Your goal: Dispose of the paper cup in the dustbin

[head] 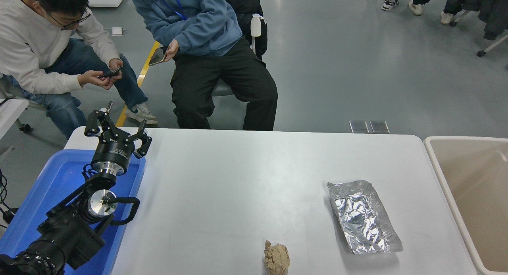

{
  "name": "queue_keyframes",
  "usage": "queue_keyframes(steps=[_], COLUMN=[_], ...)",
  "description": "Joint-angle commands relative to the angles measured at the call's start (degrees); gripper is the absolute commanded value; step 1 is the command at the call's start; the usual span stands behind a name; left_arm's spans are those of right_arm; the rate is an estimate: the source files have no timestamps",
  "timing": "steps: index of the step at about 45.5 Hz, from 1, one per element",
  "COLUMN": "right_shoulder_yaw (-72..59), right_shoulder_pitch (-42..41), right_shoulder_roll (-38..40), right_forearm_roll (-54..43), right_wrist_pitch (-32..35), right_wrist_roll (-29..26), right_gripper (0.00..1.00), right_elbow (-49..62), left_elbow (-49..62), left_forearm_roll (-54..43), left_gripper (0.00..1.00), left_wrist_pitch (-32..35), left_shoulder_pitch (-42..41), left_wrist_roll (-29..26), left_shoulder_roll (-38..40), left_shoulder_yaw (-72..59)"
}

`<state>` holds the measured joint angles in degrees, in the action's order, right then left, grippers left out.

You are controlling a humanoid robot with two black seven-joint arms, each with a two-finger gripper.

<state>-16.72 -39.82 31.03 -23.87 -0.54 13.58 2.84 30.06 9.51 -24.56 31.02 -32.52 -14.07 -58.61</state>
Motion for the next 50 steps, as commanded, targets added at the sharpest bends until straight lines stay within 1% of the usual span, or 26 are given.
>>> queue_keyframes(steps=[1,7,15,19,25,34,38,44,50], right_shoulder_yaw=[2.0,5.6,6.6,9.8,18.7,37.9,46.1,56.2,60.8], right_shoulder_pitch=[-3.6,-2.4,-3.0,-3.5,-4.9,-5.8,-4.9,-1.1,0.1], right_shoulder_roll=[-0.9,-0.8,-0.6,-0.4,2.5,7.9,9.6,8.3,3.4], right_forearm_roll=[3.0,8.8,10.8,12.6,13.5,13.4,13.4,12.7,12.4], right_wrist_pitch=[-0.7,-0.8,-0.4,-0.4,-0.9,-1.1,-1.0,-1.0,-1.0], right_wrist_roll=[0.0,0.1,0.1,0.1,0.4,0.7,1.8,4.7,7.6], right_gripper=[0.99,0.99,0.99,0.99,0.99,0.99,0.99,0.99,0.99], right_elbow=[-0.2,-0.1,-1.6,-4.0,-11.1,-26.6,-33.8,-41.5,-42.7], left_elbow=[0.0,0.0,0.0,0.0,0.0,0.0,0.0,0.0,0.0], left_forearm_roll=[0.0,0.0,0.0,0.0,0.0,0.0,0.0,0.0,0.0], left_gripper=[1.0,1.0,1.0,1.0,1.0,1.0,1.0,1.0,1.0], left_wrist_pitch=[-0.1,0.0,0.0,0.0,0.0,0.0,0.0,0.0,0.0], left_shoulder_pitch=[0.0,0.0,0.0,0.0,0.0,0.0,0.0,0.0,0.0], left_wrist_roll=[0.0,0.0,0.0,0.0,0.0,0.0,0.0,0.0,0.0], left_shoulder_roll=[0.0,-0.1,0.0,-0.1,-0.1,-0.1,-0.1,-0.1,-0.1], left_shoulder_yaw=[0.0,0.0,0.0,0.0,0.0,0.0,0.0,0.0,0.0])
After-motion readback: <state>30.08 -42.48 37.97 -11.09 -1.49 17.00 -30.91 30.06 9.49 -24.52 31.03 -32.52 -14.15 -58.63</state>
